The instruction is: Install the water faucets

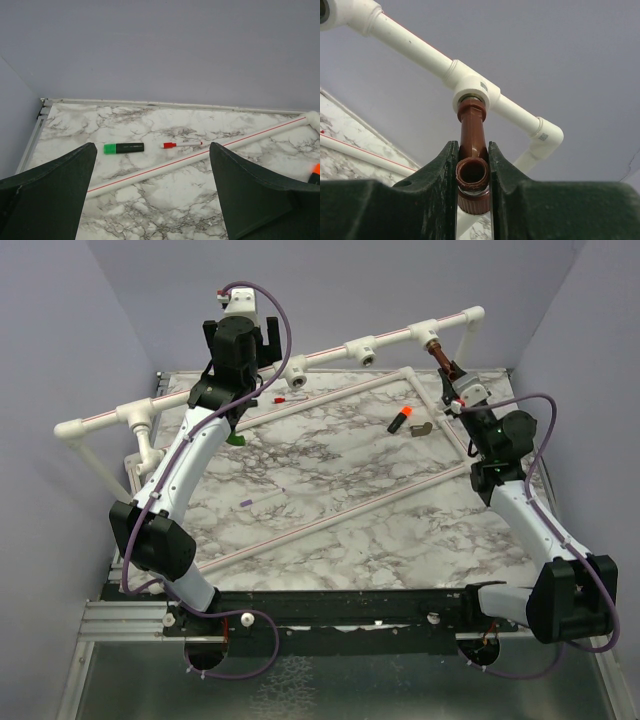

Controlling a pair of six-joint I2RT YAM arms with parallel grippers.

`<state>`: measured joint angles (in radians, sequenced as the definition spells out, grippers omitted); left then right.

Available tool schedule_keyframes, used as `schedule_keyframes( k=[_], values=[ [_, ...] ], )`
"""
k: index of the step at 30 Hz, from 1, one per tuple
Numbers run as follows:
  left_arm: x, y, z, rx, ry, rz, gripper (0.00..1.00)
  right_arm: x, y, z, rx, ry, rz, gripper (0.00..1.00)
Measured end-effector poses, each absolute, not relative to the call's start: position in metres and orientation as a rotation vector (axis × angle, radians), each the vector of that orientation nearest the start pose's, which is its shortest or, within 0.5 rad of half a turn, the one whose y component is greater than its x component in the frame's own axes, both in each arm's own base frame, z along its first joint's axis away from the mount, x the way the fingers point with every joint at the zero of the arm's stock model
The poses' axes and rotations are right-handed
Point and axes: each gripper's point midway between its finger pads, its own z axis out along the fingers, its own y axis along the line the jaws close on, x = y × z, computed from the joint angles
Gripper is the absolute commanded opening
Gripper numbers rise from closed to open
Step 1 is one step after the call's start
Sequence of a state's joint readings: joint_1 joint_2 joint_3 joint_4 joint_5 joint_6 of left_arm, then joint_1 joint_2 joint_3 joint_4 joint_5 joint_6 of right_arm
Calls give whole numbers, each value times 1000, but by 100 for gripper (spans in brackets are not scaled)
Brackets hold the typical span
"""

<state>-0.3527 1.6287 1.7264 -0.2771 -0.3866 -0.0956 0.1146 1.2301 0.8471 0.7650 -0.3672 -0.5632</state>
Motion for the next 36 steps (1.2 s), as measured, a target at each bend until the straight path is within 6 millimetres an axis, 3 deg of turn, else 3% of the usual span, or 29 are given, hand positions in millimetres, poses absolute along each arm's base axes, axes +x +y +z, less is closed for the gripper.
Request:
schedule_keyframes(
  k=[13, 36],
  values=[
    [491, -114, 378, -59, 1733, 9, 95, 416, 93, 390, -523, 1087, 39, 1],
    [488, -116, 379, -54, 1734, 5, 95, 421, 88, 393, 213, 1259, 673, 1]
  ],
)
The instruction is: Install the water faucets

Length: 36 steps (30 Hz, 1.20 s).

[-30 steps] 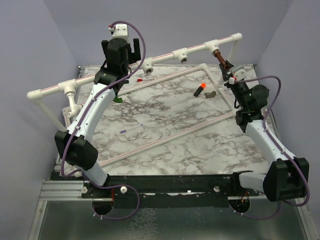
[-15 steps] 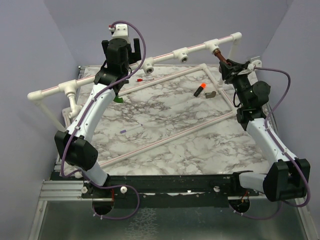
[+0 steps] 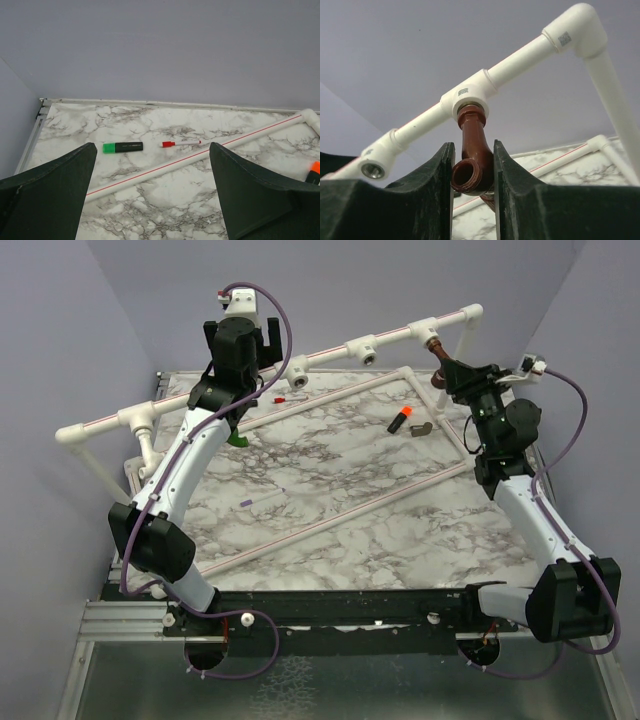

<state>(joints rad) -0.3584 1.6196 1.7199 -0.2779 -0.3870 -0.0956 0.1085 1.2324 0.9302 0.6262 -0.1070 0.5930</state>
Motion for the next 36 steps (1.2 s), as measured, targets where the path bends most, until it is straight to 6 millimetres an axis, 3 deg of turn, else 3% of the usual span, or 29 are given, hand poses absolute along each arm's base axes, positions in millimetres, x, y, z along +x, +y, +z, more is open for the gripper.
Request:
schedule_keyframes(
  k=[11, 33, 36],
  values=[
    [488, -114, 378, -54, 1737, 13, 95, 420, 92, 387, 558, 1278, 1011, 1],
    [487, -115, 376, -40, 1745, 21, 95, 417, 89, 382, 930, 1199, 1338, 1],
    [487, -114, 376, -39, 1745, 22, 95, 417, 89, 382, 941, 1199, 1345, 15]
  ],
)
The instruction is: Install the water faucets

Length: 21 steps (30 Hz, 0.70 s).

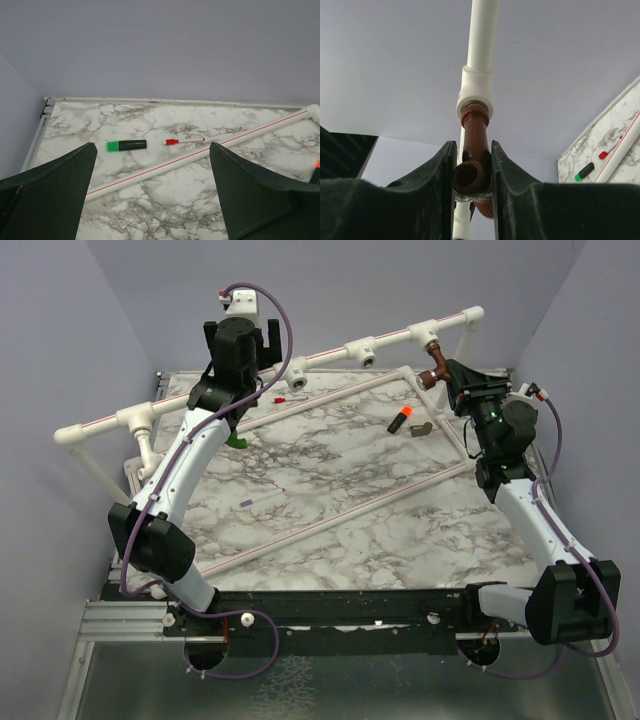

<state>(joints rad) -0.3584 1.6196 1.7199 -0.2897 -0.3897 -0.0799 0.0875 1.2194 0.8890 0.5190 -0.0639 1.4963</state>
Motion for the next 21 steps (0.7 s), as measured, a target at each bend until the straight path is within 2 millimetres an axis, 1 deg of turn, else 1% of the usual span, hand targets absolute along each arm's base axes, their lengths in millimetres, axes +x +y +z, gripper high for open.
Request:
schedule_keyframes(
  k=[4, 7, 9, 13, 21],
  values=[
    [486, -115, 375, -33, 1748, 25, 95, 415, 89, 381, 948, 1209, 1333, 40],
    [486, -116, 376, -30, 1747, 27, 95, 412, 92, 383, 941, 1223, 1345, 52],
    [486, -115, 377, -32, 1744, 28, 95, 407, 99, 384, 921, 1245, 1365, 57],
    [487, -115, 377, -32, 1743, 29, 95, 402, 103, 386, 893, 1269, 1363, 66],
    [486, -115, 377, -31, 1743, 29, 95, 389, 103, 396, 828, 1300, 1299, 69]
  ],
)
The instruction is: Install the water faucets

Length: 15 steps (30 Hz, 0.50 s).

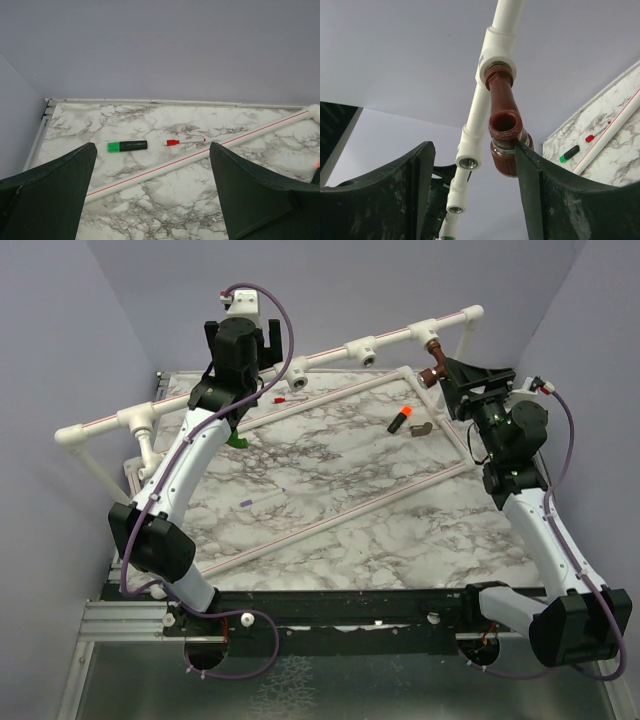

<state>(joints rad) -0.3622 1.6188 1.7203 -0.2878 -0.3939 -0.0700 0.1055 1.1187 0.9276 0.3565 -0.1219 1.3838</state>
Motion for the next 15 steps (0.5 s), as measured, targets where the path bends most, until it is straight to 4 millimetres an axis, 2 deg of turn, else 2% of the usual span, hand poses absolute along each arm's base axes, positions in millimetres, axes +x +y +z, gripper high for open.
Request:
schedule_keyframes(
  k=[5, 15],
  values=[
    [486, -115, 377, -31, 1742, 29, 95, 378, 103, 402, 758, 1331, 1224, 70],
    [486, -115, 377, -31, 1742, 29, 95, 365, 90, 392, 579, 1412, 945, 70]
  ],
)
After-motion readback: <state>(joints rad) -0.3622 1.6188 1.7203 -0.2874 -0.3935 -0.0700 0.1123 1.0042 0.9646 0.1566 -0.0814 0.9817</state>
